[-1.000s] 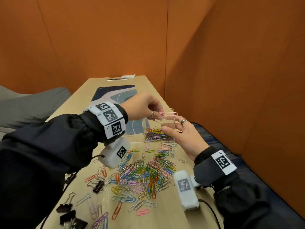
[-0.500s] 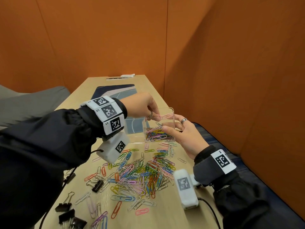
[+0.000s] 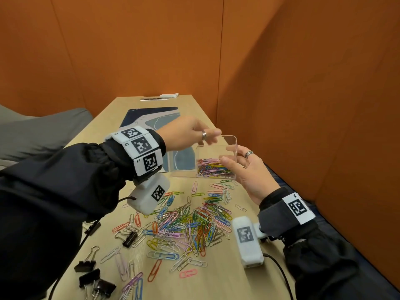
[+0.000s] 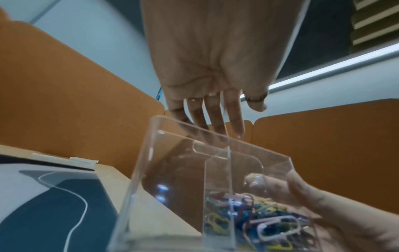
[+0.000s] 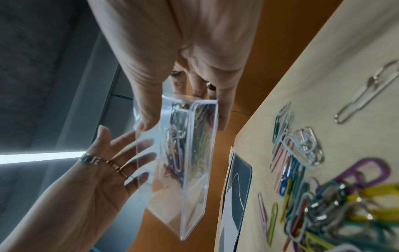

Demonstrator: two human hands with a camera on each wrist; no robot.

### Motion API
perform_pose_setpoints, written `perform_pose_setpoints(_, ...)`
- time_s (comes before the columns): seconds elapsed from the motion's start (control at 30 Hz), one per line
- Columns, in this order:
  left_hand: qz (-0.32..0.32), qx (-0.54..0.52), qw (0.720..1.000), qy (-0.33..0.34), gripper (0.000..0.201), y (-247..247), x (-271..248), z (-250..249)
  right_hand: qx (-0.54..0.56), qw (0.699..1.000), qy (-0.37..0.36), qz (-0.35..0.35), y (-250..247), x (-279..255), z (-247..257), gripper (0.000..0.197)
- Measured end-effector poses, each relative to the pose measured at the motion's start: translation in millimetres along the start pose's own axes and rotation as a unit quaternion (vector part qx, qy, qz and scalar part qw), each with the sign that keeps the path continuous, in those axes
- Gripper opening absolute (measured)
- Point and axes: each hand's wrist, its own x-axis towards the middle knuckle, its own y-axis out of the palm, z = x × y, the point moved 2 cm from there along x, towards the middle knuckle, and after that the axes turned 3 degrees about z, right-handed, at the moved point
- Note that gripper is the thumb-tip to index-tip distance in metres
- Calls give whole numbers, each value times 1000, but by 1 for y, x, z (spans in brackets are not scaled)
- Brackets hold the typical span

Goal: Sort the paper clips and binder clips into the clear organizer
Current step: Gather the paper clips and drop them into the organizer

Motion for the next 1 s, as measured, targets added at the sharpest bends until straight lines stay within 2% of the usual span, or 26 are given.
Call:
perform_pose_setpoints(0.13,-124,-83,988,48,29,-9,-6,3,34,998,6,-57,-11,6,-2,36)
perform_pose_setpoints(0.23,-155,-111,979,77,32,-3,-15,9,26,994,-1,-109,-23,10,-3,37)
perform_pose_setpoints(0.3,-108,-66,990,57,35,10,-18,18,9,989,-17,-149,-29,11,-2,35)
perform_pose_setpoints(0.4,53,23,998,3,30,34,-17,33,-11,974,-45,-224,-39,11,1,34)
perform_pose_setpoints(0.5,155,105,982,-2,25,60,-10,32,-21,958,-72,-277,-48,11,4,39)
perform_pose_setpoints(0.6,240,142,960,-26,45,86,8,22,-23,955,-77,-284,-50,12,5,38)
perform_pose_setpoints(0.67,271,162,948,-33,58,102,20,18,-27,957,-77,-279,-49,13,4,37)
perform_pose_setpoints(0.73,292,164,942,-37,62,113,30,17,-31,959,-78,-272,-48,15,1,37)
perform_pose_setpoints(0.87,321,201,925,-34,56,121,37,18,-33,962,-73,-263,-45,16,-1,38)
perform_pose_setpoints(1.0,327,243,913,-18,49,108,26,19,-39,964,-67,-253,-44,15,0,38)
